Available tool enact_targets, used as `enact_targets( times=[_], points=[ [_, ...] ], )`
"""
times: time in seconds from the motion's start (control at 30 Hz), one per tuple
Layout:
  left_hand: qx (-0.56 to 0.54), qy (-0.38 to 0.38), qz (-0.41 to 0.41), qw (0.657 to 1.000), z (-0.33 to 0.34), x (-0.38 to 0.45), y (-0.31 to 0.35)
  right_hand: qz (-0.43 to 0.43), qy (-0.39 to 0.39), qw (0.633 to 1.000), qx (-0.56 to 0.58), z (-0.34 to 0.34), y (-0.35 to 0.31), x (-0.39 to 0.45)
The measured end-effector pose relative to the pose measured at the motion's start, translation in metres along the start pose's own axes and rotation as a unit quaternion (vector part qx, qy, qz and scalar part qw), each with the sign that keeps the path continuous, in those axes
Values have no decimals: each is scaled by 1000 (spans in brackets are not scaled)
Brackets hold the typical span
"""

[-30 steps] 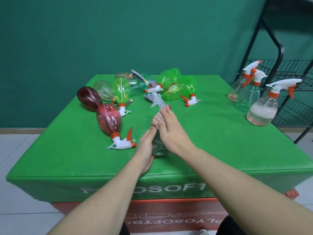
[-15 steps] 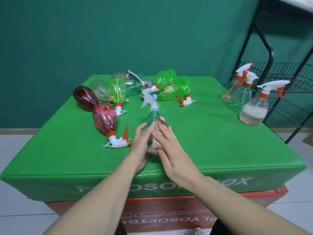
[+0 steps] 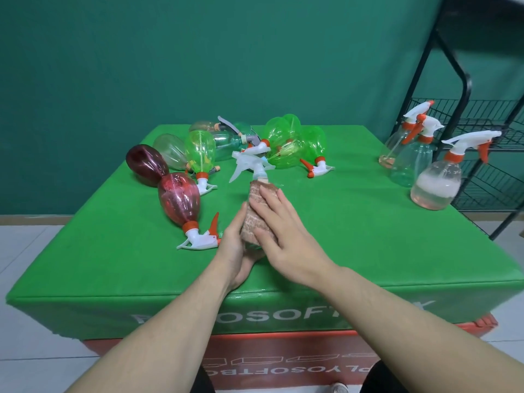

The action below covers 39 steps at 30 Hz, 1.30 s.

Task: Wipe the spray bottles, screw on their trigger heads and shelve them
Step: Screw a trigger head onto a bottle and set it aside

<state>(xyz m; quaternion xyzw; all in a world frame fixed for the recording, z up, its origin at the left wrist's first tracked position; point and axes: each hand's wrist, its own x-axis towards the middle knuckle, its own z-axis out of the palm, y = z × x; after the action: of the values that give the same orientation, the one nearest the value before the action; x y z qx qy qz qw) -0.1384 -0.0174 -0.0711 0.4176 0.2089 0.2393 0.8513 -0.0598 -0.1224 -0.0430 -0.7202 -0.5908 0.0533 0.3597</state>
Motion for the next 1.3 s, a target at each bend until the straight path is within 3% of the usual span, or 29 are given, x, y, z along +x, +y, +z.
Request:
enact_targets(
  times=[0.2,0.4,0.6,0.9,1.13,1.3],
  points=[
    [68,29,34,997,3,0,-5,77,-3,996,45,-6,-1,38],
    [54,32,69,996,5,-1,-8,132,6,986,105,-6,3,48],
    [70,36,70,994,7,-4,-7,94,16,993,65,-1,7,21],
    [43,52,59,996,9,-7,-1,-25,-29,999,7,-3,13,-30],
    [11,65,56,996,6,-8,0,-15,2,998,57,5,17,-39],
    [41,32,51,997,9,-6,-2,11,-7,999,33,-6,20,-30]
  ],
)
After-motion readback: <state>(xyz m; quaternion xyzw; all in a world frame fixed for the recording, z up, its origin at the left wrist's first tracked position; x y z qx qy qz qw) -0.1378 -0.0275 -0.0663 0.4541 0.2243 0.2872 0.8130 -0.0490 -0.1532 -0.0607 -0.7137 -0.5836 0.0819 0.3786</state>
